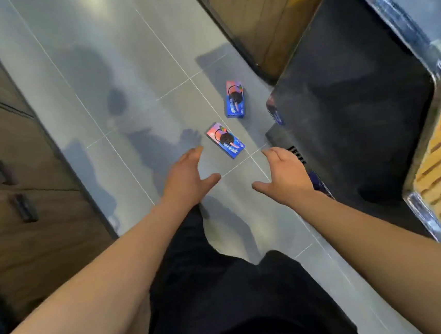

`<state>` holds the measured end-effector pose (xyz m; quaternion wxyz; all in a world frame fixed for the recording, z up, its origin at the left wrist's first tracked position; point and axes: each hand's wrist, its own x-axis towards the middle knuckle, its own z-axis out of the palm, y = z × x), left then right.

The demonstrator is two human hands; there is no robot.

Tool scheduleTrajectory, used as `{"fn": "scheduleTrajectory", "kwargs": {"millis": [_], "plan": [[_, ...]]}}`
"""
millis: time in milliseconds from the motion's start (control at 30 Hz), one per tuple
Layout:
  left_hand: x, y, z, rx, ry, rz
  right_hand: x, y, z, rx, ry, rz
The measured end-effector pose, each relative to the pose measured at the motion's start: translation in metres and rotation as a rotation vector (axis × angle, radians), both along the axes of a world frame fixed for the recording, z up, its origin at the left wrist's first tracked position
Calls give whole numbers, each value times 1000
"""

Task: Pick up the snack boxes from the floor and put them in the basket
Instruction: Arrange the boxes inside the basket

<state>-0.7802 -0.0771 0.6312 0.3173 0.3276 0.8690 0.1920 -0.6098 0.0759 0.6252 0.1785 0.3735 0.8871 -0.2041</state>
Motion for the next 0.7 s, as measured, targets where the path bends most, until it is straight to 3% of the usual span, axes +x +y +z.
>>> {"fn": "scheduleTrajectory", "kwargs": {"millis": [200, 367, 467, 700], "plan": [[-131, 67, -69, -55, -43, -161, -99, 38, -54, -99, -153, -114], [-189, 108, -156, -99, -93, -213, -160, 71, -133, -161, -187, -180], [-200, 121, -226, -94, -62, -228, -181, 88, -202, -217, -201, -202], [-196, 167, -446, -167, -43, -334, -188, 128, -426, -259, -217, -307]]}}
